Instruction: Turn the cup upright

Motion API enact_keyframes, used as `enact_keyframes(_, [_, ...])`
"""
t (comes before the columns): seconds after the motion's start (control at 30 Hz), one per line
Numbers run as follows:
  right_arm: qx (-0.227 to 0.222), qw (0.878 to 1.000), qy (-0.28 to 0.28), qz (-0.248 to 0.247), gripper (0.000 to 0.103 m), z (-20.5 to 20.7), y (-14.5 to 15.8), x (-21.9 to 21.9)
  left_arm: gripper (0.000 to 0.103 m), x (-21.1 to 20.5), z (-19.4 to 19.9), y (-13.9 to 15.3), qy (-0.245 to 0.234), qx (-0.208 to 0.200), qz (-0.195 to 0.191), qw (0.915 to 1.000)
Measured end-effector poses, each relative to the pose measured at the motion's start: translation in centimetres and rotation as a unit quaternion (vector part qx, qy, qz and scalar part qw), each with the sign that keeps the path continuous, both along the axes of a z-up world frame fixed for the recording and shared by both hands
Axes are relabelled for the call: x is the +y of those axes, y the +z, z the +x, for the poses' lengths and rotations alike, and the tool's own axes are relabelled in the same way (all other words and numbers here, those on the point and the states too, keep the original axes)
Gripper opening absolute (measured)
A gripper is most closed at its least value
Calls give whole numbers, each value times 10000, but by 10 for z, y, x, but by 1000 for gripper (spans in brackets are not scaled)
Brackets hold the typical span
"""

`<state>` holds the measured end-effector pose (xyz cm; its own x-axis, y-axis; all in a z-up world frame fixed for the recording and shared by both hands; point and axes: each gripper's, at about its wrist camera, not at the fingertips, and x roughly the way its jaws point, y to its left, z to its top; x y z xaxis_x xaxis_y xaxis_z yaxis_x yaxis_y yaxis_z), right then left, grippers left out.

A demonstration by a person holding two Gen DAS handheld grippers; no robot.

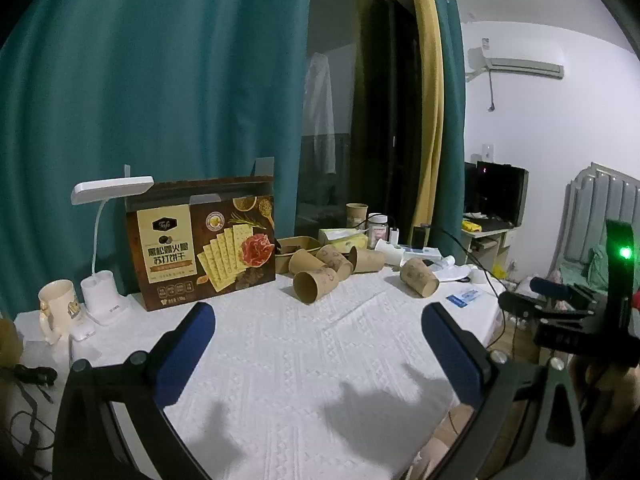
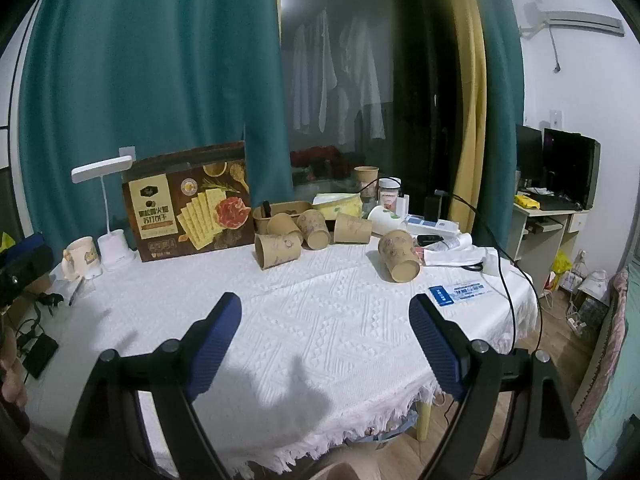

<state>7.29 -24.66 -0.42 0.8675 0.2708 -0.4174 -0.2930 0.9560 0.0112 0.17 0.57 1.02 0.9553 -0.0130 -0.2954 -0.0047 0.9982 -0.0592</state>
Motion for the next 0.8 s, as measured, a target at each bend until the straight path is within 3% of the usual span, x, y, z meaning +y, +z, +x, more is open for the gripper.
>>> enact_keyframes(0.8, [29, 10000, -2, 50, 84, 1, -1, -1, 103, -3, -3, 3, 18, 10, 123, 9999])
